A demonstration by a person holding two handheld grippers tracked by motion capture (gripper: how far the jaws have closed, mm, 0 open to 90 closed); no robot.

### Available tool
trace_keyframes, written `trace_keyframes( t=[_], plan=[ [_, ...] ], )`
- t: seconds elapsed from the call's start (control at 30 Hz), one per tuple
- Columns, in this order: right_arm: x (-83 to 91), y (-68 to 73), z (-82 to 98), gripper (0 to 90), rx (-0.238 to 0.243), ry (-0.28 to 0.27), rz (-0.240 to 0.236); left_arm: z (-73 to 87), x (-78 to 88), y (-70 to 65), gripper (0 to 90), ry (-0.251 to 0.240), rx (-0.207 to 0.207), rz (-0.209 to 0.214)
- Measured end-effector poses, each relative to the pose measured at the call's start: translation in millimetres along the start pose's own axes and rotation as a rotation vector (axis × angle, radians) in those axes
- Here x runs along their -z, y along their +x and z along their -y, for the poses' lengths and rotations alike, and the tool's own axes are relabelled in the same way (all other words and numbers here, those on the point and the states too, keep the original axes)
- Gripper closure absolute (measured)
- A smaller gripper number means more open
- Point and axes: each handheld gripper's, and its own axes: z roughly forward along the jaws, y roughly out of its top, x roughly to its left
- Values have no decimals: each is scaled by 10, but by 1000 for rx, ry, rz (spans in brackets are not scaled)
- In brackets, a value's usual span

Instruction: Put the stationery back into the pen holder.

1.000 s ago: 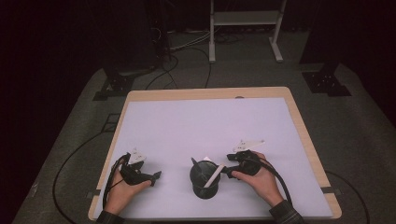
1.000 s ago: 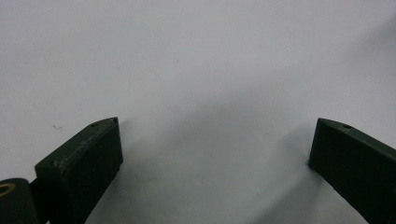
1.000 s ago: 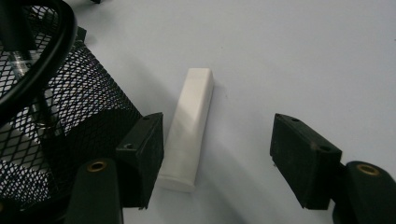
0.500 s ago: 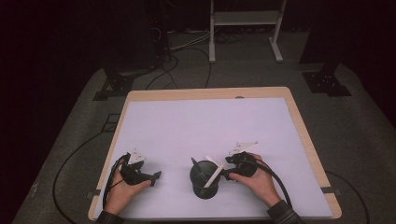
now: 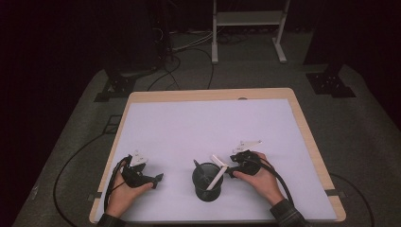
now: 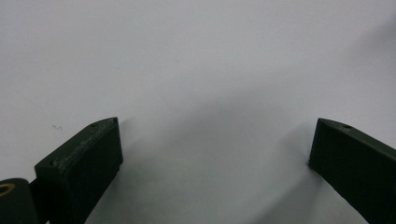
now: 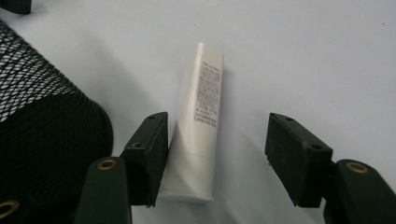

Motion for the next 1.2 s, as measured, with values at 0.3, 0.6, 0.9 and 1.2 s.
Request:
trace_keyframes(
  t=[0.3, 0.6, 0.9, 1.2],
  plan=[
    [-131, -33, -88, 425, 10, 16, 10, 0, 0, 0, 14, -1, 0, 0],
    [-214, -89, -163, 480, 10, 5, 8, 1, 0, 0, 14, -1, 0, 0],
    [-294, -92, -231, 545, 30, -6, -4, 1, 0, 0, 14, -1, -1, 0],
    [-339, -44, -259, 676, 64, -6, 36, 1, -1, -1, 14, -1, 0, 0]
  ],
)
